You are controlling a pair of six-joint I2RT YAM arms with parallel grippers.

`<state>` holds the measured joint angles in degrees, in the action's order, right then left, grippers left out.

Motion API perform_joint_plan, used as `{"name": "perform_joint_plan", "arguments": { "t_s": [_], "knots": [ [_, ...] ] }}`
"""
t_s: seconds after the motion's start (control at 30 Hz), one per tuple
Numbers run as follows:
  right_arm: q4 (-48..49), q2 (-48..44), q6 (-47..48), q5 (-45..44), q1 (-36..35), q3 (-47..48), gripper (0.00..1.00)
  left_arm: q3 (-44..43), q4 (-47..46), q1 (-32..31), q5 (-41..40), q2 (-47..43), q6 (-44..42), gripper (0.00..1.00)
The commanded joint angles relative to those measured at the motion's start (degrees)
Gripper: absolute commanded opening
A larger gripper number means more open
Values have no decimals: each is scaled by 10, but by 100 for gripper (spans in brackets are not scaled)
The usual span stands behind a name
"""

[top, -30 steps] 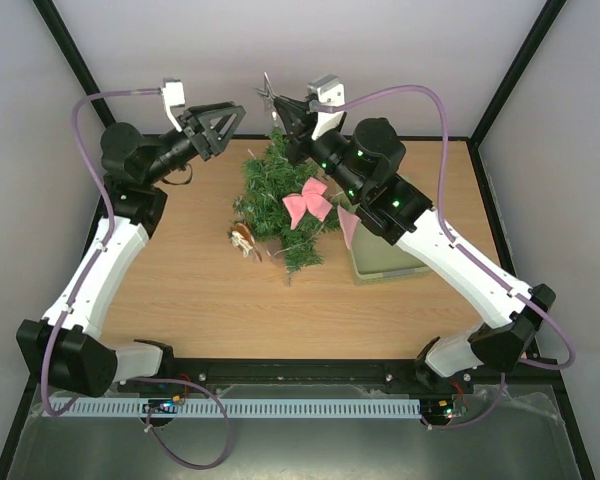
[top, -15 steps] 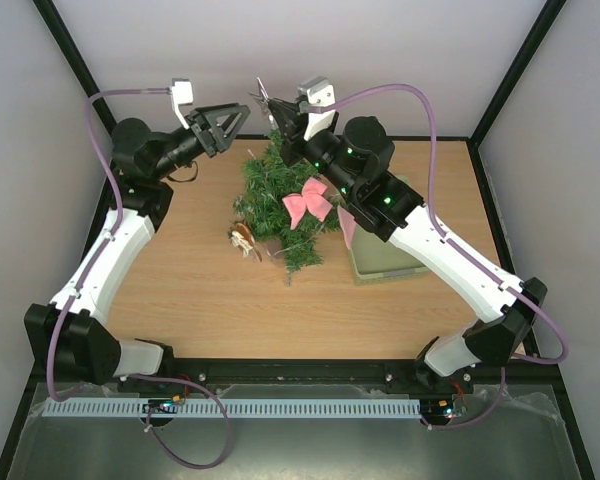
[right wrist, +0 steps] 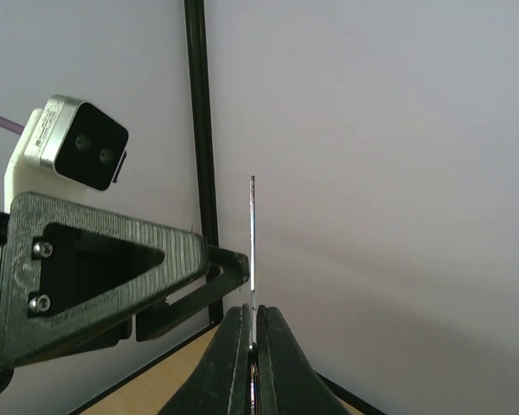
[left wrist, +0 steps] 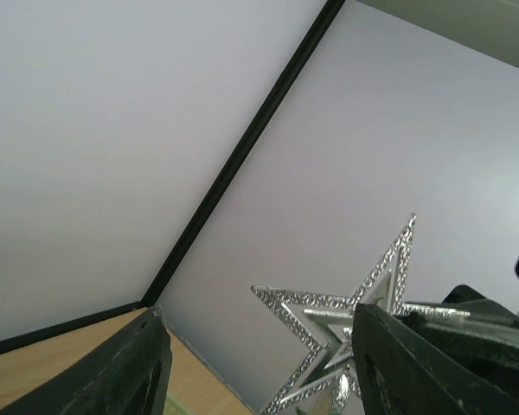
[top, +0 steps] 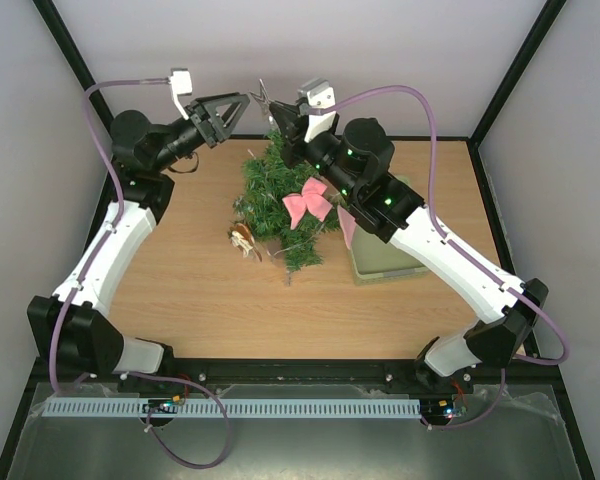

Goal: Decorate the small christmas tree

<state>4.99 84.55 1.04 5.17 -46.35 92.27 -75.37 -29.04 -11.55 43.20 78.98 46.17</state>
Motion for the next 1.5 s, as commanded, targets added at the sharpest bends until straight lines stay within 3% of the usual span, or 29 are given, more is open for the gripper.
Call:
{"name": "perform_joint_plan", "arguments": {
  "t_s": [0.0, 0.3, 0.77, 1.47],
  "knots": [
    [-13, -18, -2, -5, 3, -8, 2, -32, 3, 4, -18, 9, -10, 57],
    [-26, -11, 5, 2, 3, 9, 2, -99, 45, 1, -46, 42, 14, 50],
    [-36, -4, 9, 6, 3, 23, 2, -154, 182, -31, -46, 76, -56, 48],
    [24, -37, 10, 6, 2, -60, 2, -134, 184, -34, -50, 56, -70, 48]
  ]
}}
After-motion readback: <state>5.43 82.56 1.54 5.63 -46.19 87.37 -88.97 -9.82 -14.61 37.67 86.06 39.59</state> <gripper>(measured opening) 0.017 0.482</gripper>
